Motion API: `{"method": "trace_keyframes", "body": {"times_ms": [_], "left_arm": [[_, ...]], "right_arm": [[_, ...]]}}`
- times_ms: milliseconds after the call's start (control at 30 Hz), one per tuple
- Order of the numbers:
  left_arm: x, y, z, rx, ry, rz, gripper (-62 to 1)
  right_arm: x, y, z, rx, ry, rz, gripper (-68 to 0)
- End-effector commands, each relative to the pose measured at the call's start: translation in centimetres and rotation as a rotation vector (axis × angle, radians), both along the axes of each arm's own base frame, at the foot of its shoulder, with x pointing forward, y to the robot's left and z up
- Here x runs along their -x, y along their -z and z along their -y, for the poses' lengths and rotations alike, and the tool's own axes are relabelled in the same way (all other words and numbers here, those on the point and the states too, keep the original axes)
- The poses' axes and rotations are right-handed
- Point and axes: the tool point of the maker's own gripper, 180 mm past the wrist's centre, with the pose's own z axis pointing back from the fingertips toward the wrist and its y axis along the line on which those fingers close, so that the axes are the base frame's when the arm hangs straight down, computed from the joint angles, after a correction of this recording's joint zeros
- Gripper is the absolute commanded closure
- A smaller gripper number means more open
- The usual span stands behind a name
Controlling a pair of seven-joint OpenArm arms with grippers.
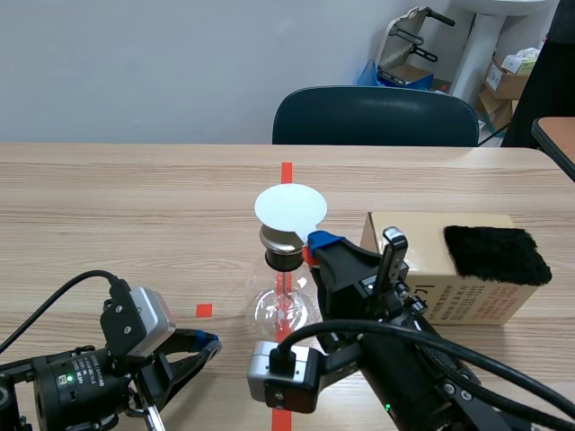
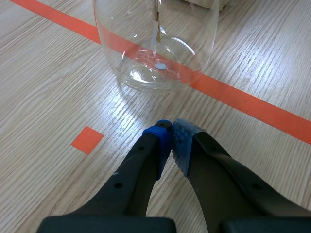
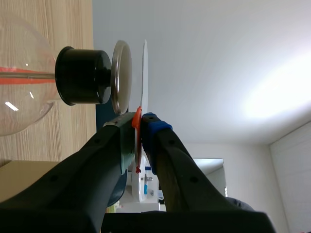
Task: Do the electroscope experiment
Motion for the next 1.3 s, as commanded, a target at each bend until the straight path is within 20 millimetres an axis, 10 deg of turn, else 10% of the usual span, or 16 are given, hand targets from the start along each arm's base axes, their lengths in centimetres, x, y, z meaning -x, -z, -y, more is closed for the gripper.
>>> {"method": "trace_keyframes", "body": {"times_ms": [0,733,1267], "left_arm": [[-0.5,-1.1,0.6,0.032,0.002,0.026,-4.0],[-0.5,-1.1,0.6,0.032,0.002,0.027,-4.0],[-0.5,-1.1,0.6,0.032,0.002,0.026,-4.0]], "right_arm": [[-0.3,-0.8,0.1,0.007,-0.017,0.036,-0.4],[0.1,-0.8,-0.4,0.01,-0.056,0.036,-0.4],[-3.0,-1.0,6.7,-0.008,0.379,0.035,-0.4]]}}
